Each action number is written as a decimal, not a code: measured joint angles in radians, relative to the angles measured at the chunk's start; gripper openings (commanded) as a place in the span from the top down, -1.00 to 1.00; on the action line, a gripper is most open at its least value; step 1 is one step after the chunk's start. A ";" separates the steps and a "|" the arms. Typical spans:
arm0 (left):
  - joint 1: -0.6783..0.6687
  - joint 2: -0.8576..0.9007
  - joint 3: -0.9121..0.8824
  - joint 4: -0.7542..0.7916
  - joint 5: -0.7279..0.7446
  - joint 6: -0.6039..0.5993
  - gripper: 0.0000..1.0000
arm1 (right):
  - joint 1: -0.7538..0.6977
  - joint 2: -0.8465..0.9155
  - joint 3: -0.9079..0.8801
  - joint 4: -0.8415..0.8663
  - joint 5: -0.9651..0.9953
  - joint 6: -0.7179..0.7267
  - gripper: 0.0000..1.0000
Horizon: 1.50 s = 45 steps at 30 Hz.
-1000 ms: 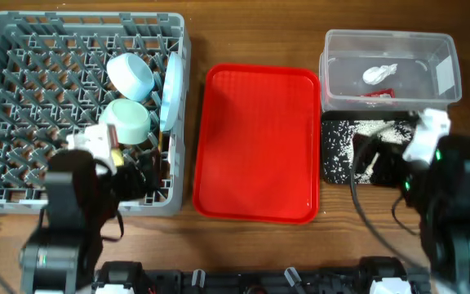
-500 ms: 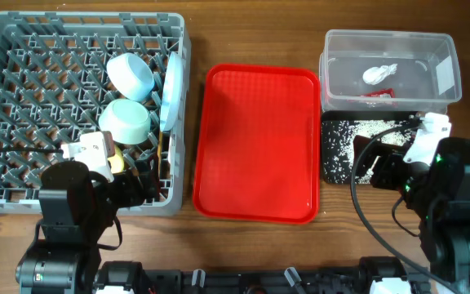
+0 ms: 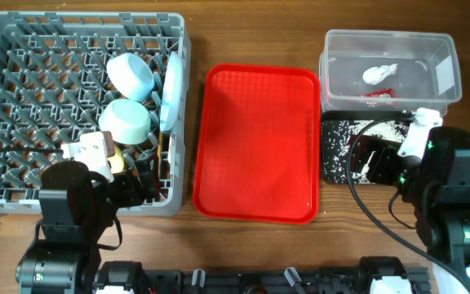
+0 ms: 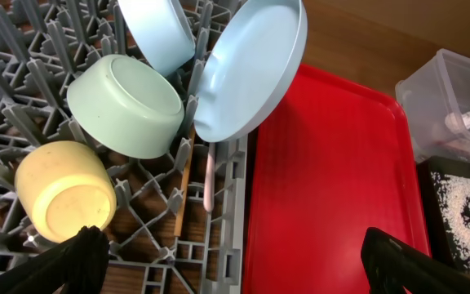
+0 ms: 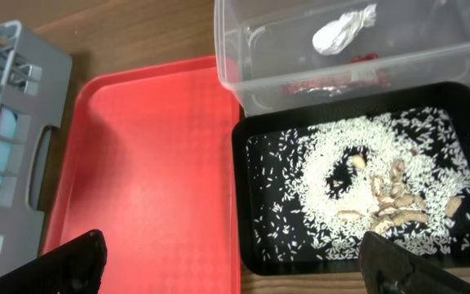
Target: Sort waste into correct bins and load items into the dishwasher rack
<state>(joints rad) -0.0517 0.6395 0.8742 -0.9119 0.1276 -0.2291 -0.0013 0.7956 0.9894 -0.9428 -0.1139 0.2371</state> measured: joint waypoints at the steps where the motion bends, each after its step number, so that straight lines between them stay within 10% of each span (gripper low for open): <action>1: 0.000 0.000 0.000 0.000 0.000 0.000 -1.00 | 0.000 -0.013 0.000 0.000 0.006 0.000 -0.99; 22: 0.000 0.000 -0.002 0.000 0.000 0.006 -1.00 | 0.034 -0.737 -0.603 0.672 0.014 0.000 -0.99; 45: 0.000 0.000 -0.002 0.000 0.000 0.007 -1.00 | 0.043 -0.779 -0.982 1.069 0.037 -0.049 -0.99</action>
<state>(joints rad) -0.0517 0.6395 0.8722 -0.9119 0.1276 -0.2222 0.0418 0.0170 0.0071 0.1261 -0.0765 0.1879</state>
